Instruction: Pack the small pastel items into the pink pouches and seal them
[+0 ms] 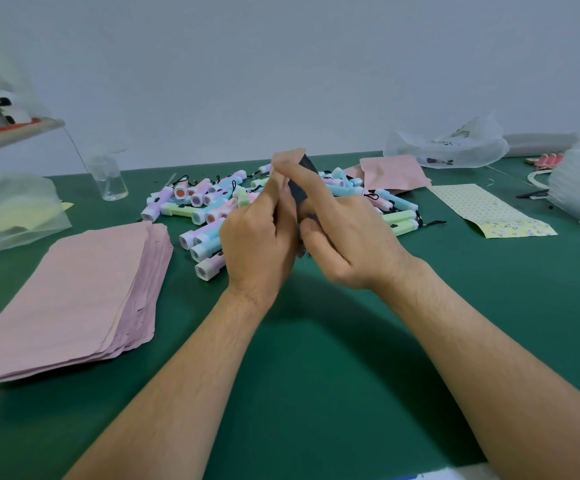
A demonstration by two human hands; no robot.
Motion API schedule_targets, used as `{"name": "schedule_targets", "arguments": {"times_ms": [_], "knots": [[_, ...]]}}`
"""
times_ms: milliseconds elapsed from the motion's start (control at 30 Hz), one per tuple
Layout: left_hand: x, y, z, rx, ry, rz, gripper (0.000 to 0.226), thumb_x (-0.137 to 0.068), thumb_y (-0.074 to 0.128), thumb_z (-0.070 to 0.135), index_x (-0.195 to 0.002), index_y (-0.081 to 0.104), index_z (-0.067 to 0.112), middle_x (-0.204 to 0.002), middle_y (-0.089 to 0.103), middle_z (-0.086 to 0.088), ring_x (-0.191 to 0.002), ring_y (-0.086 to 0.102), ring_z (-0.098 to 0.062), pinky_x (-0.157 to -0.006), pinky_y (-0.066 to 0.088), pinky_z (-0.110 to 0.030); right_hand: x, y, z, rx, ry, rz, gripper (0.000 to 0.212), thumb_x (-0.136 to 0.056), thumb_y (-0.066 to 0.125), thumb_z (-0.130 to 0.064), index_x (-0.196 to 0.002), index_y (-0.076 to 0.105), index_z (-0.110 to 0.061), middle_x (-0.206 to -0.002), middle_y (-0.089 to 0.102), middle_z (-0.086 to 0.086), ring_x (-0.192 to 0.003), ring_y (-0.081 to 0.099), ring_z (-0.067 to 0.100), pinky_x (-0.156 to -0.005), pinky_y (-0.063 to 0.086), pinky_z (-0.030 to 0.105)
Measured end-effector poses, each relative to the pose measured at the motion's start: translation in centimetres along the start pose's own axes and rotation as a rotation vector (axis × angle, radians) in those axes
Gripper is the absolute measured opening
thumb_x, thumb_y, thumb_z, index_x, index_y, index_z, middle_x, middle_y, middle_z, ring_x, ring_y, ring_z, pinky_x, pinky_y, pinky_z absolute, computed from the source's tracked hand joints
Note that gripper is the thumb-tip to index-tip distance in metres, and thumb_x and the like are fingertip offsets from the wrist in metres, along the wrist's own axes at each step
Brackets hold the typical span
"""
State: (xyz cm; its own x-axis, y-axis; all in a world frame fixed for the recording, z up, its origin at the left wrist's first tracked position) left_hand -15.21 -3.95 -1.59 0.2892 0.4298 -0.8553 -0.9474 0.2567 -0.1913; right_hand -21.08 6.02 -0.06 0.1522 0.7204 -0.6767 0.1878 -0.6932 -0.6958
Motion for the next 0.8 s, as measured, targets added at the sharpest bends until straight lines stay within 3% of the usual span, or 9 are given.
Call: {"name": "schedule_targets", "arguments": {"times_ms": [167, 267, 367, 467, 533, 600, 667, 733, 800], "knots": [[0.0, 0.3, -0.5, 0.059, -0.050, -0.023, 0.033, -0.107, 0.048, 0.021, -0.128, 0.072, 0.014, -0.053, 0.034, 0.007, -0.051, 0.032, -0.025, -0.049, 0.042, -0.050, 0.0, 0.1, -0.1, 0.111, -0.002, 0.011, 0.066, -0.094, 0.030, -0.029, -0.159, 0.032, -0.015, -0.077, 0.055, -0.014, -0.056, 0.053, 0.028, -0.055, 0.048, 0.044], [-0.2, 0.7, -1.1, 0.201, -0.097, -0.057, 0.033, -0.106, 0.050, 0.022, -0.134, 0.067, 0.027, -0.074, 0.064, -0.023, -0.062, 0.052, -0.037, -0.062, 0.053, -0.058, 0.0, 0.0, -0.3, 0.102, -0.009, 0.029, 0.064, -0.102, 0.033, -0.041, -0.162, 0.028, -0.020, -0.086, 0.050, -0.019, -0.058, 0.050, 0.021, -0.053, 0.048, 0.044], [-0.3, 1.0, -1.2, 0.275, -0.131, -0.088, 0.038, -0.098, 0.051, 0.023, -0.130, 0.064, 0.038, -0.085, 0.070, -0.018, -0.073, 0.057, -0.022, -0.069, 0.058, -0.058, -0.2, 0.1, -0.5, 0.119, 0.004, 0.034, 0.071, -0.103, 0.026, -0.060, -0.164, 0.018, -0.025, -0.097, 0.043, -0.025, -0.062, 0.051, 0.003, -0.050, 0.043, 0.034], [-0.4, 0.9, -0.9, 0.309, -0.148, -0.064, 0.034, -0.099, 0.047, 0.031, -0.113, 0.068, 0.053, -0.072, 0.062, -0.015, -0.060, 0.046, -0.027, -0.053, 0.047, -0.045, -0.2, 0.4, -0.7, 0.137, 0.002, 0.042, 0.075, -0.102, 0.022, -0.066, -0.165, 0.012, -0.027, -0.106, 0.046, -0.013, -0.060, 0.045, -0.013, -0.048, 0.025, 0.024], [-0.5, 1.1, -0.9, 0.288, -0.125, -0.071, 0.033, -0.101, 0.047, 0.029, -0.115, 0.067, 0.051, -0.068, 0.060, -0.011, -0.058, 0.046, -0.026, -0.051, 0.046, -0.041, -0.3, 0.7, -0.4, 0.169, 0.026, 0.007, 0.077, -0.100, 0.021, -0.068, -0.165, 0.008, -0.029, -0.122, 0.059, 0.000, -0.057, 0.044, -0.006, -0.047, 0.026, 0.026], [-0.3, 1.2, -0.9, 0.219, -0.063, -0.112, 0.036, -0.104, 0.049, 0.023, -0.129, 0.068, 0.042, -0.066, 0.062, -0.009, -0.058, 0.052, -0.029, -0.055, 0.051, -0.044, -0.3, 0.6, -0.3, 0.148, 0.040, -0.005, 0.077, -0.099, 0.021, -0.066, -0.165, 0.009, -0.028, -0.119, 0.067, 0.002, -0.060, 0.052, 0.006, -0.049, 0.037, 0.033], [-0.3, 0.8, -0.8, 0.109, 0.028, -0.112, 0.036, -0.107, 0.049, 0.020, -0.138, 0.066, 0.025, -0.057, 0.053, 0.009, -0.053, 0.047, -0.014, -0.053, 0.047, -0.037, -0.2, -0.5, -0.6, 0.080, 0.006, 0.066, 0.070, -0.102, 0.026, -0.057, -0.163, 0.023, -0.023, -0.088, 0.072, -0.003, -0.068, 0.065, 0.019, -0.057, 0.047, 0.041], [-0.8, -0.3, -1.1, 0.067, 0.035, -0.035, 0.038, -0.111, 0.046, 0.025, -0.145, 0.062, 0.020, -0.054, 0.040, 0.013, -0.051, 0.042, -0.014, -0.049, 0.033, -0.025, 0.5, -3.1, -0.9, 0.041, -0.079, 0.287, 0.054, -0.104, 0.035, -0.040, -0.151, 0.046, -0.015, -0.090, 0.075, -0.007, -0.075, 0.070, 0.011, -0.061, 0.051, 0.041], [-1.5, -1.3, -1.2, 0.055, 0.027, 0.019, 0.043, -0.113, 0.043, 0.032, -0.152, 0.055, 0.018, -0.055, 0.034, 0.014, -0.049, 0.035, -0.016, -0.047, 0.028, -0.027, 1.4, -5.7, -0.1, 0.047, -0.102, 0.533, 0.037, -0.104, 0.041, -0.021, -0.137, 0.054, -0.012, -0.098, 0.070, -0.010, -0.066, 0.065, 0.010, -0.059, 0.048, 0.041]]}}
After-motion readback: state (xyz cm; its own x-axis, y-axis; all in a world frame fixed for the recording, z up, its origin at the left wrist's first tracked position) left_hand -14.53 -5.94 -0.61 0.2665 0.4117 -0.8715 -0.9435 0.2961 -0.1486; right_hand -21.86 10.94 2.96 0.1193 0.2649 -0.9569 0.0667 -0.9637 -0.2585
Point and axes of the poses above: each hand's wrist, its own x-axis away from the middle knuckle, its own y-axis out of the palm, z = x × y, the point moved 8 cm from there along -x, towards the middle knuckle
